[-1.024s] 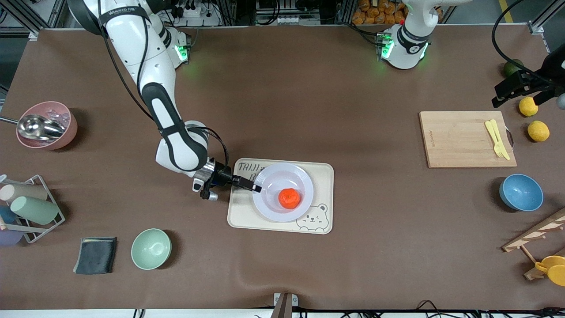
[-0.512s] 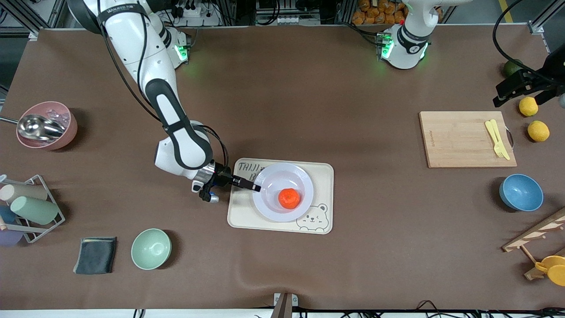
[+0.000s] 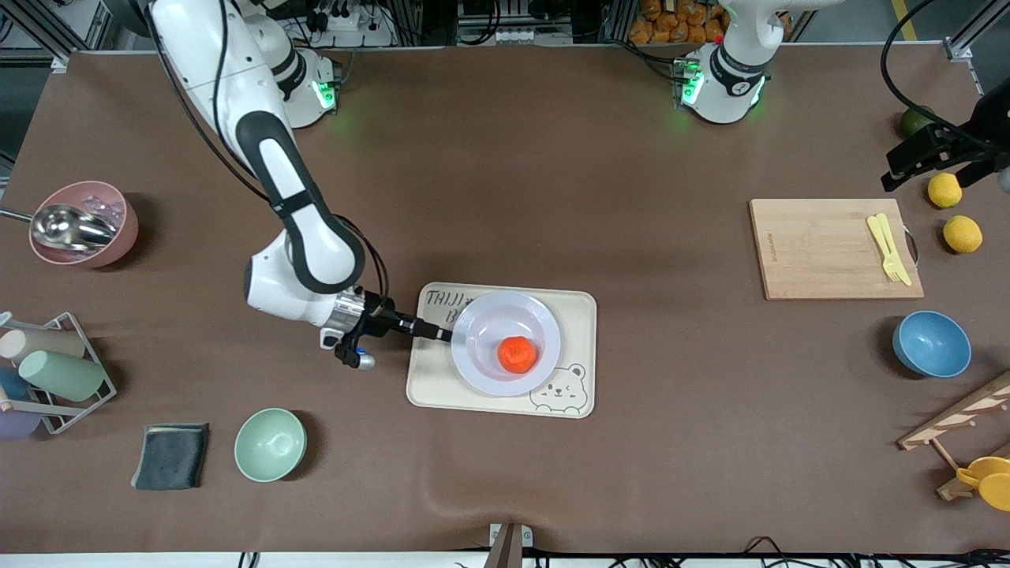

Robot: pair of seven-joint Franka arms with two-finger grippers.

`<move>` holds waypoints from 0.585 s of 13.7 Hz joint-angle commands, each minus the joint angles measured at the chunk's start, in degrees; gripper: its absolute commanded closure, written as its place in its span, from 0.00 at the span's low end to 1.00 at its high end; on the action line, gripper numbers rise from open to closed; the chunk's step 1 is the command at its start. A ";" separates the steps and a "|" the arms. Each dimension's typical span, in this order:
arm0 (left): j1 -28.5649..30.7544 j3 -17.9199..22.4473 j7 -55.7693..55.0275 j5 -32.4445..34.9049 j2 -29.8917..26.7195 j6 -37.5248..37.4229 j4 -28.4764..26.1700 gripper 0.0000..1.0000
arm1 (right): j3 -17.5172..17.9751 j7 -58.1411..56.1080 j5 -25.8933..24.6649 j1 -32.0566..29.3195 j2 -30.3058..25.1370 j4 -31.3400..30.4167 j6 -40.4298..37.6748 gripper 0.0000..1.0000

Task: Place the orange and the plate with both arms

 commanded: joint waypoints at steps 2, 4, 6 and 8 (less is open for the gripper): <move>0.03 0.07 -0.26 -1.45 -0.67 -0.64 0.25 0.00 | -1.97 9.18 -15.39 -4.03 -6.60 -2.15 -10.63 0.34; 0.03 0.07 0.00 -1.45 -0.59 -0.64 -0.01 0.00 | -4.51 9.63 -20.76 -5.09 -8.10 -1.63 -15.66 0.32; -0.05 0.07 -0.08 -1.45 -0.58 -0.64 0.07 0.00 | -7.67 9.46 -26.38 -5.26 -8.63 -0.40 -20.13 0.28; 0.03 0.07 0.00 -1.45 -0.58 -0.64 -0.10 0.00 | -10.31 9.02 -28.25 -5.70 -8.90 1.01 -25.32 0.22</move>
